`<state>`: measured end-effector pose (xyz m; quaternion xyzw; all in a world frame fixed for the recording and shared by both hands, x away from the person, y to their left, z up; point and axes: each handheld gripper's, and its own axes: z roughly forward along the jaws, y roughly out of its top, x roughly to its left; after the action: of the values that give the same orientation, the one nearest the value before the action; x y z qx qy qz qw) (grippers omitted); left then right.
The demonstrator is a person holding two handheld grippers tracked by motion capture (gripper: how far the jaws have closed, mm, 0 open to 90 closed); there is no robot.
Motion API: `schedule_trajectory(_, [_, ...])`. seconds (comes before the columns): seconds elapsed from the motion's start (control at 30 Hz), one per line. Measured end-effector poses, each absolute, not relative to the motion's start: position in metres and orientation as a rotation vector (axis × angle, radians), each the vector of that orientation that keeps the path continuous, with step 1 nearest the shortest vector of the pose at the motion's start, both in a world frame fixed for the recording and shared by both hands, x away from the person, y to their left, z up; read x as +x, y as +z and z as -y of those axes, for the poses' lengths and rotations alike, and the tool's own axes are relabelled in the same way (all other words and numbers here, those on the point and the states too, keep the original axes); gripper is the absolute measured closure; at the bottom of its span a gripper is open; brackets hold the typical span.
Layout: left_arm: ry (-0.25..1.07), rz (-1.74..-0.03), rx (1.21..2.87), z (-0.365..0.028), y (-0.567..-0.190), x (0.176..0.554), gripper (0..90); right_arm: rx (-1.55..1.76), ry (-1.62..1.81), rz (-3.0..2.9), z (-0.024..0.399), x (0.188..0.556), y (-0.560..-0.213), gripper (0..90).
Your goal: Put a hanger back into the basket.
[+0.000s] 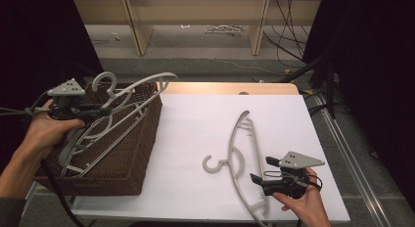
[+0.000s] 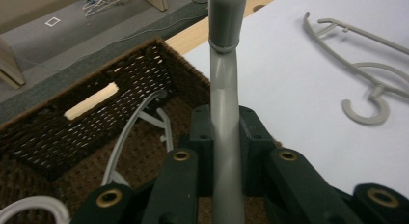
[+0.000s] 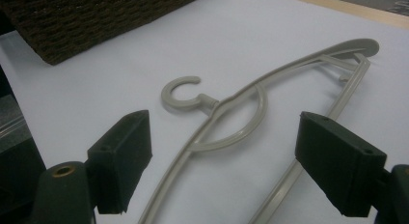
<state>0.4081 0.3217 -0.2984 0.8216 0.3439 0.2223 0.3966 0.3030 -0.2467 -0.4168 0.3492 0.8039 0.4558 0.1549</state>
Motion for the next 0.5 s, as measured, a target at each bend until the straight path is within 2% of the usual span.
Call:
schedule_trajectory(0.17, [0.615,-0.904,2.101,-0.335,-0.305,0.408,79.2,0.999,1.307,-2.306,0.247,0.303,-0.417,21.6])
schedule_trajectory(0.5, [0.631,-0.991,2.085,-0.364,-0.317,0.404,79.2,0.996,1.304,-2.309,0.246,0.303,-0.418,21.7])
